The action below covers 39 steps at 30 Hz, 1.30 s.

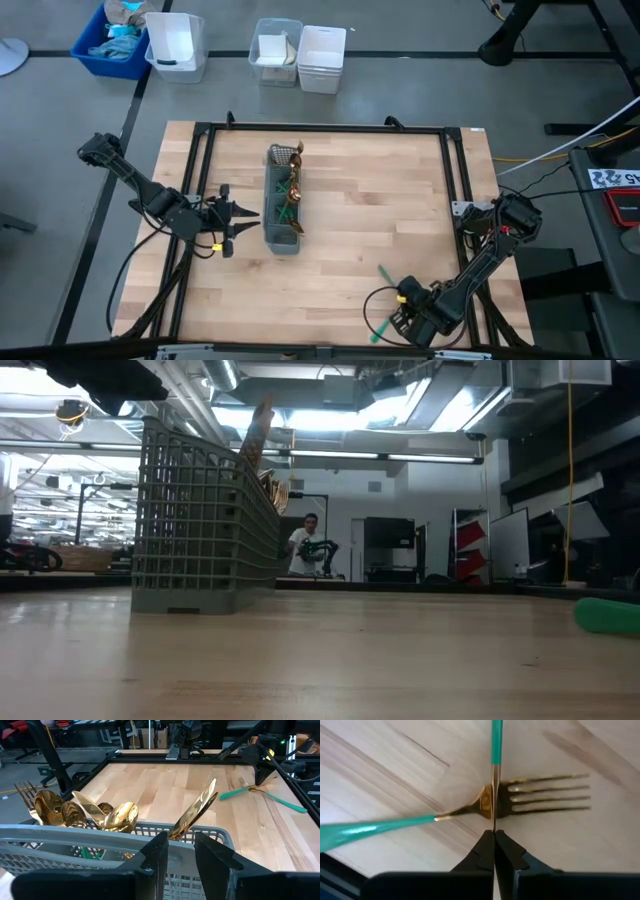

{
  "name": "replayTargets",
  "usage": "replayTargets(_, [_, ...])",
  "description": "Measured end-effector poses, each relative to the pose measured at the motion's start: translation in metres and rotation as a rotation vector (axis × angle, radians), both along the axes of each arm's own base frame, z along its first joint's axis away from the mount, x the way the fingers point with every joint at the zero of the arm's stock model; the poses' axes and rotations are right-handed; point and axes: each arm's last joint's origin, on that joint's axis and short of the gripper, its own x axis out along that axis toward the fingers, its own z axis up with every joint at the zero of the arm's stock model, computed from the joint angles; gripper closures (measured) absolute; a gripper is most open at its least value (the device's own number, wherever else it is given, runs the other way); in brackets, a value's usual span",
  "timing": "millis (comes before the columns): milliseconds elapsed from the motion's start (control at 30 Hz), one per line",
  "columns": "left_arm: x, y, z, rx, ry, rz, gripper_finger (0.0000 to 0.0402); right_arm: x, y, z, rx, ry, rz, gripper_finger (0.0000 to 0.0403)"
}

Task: Sort silverware
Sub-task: Put the green table knife into the gray silverware rack

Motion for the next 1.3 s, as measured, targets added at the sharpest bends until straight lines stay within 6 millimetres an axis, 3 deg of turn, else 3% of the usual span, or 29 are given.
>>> replayTargets(700, [0.0,0.0,0.0,0.001,0.001,0.0,0.0314,0.003,-0.006,-0.011,-0.036,-0.012,-0.016,0.0367])
replayTargets(900, [0.0,0.0,0.0,0.001,0.0,0.0,0.0314,0.004,-0.005,-0.014,-0.034,-0.017,0.006,0.0392])
replayTargets(1300, [0.0,0.0,0.0,0.004,0.0,-0.002,0.0314,0.011,0.0,0.003,-0.018,-0.029,-0.007,0.0397])
